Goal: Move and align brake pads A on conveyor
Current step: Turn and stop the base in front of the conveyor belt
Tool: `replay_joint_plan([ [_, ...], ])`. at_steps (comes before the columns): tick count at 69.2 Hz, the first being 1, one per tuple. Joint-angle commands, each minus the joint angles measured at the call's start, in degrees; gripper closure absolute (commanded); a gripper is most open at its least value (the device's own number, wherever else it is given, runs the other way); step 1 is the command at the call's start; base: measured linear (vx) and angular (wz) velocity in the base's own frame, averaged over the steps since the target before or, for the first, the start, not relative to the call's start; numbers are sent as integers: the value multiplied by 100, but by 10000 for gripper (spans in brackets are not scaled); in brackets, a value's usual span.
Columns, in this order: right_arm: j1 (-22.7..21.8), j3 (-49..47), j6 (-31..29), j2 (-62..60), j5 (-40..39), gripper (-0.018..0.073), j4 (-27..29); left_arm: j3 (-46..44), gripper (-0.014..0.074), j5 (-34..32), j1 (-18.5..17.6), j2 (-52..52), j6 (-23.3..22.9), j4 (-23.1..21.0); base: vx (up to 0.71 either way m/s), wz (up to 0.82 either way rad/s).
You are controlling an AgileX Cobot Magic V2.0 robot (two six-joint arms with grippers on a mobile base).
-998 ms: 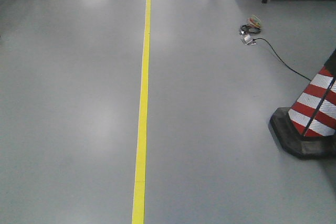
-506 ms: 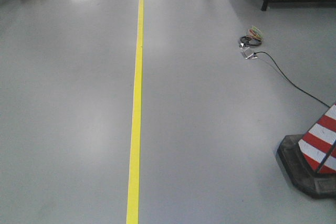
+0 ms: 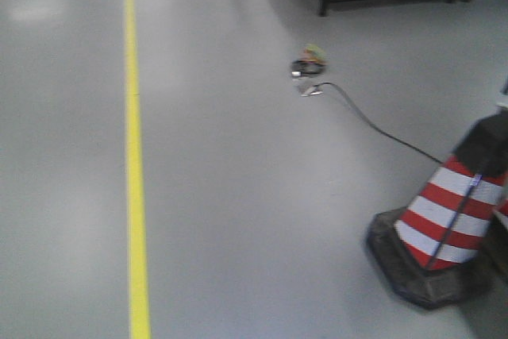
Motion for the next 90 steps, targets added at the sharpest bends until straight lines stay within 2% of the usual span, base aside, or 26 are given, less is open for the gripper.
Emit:
replay_joint_plan([
  [1,-40,-183,-57,56,-585,564,-12,-142,602,-534,-12,75,-9,29,32,-79],
  [49,-40,-183,-57,56,-585,564,-12,-142,602,-497,-12,75,-9,29,27,-95],
  [90,-40,-183,-57,56,-592,564,-12,-142,602,-384,-12,75,-9,29,20,-79],
])
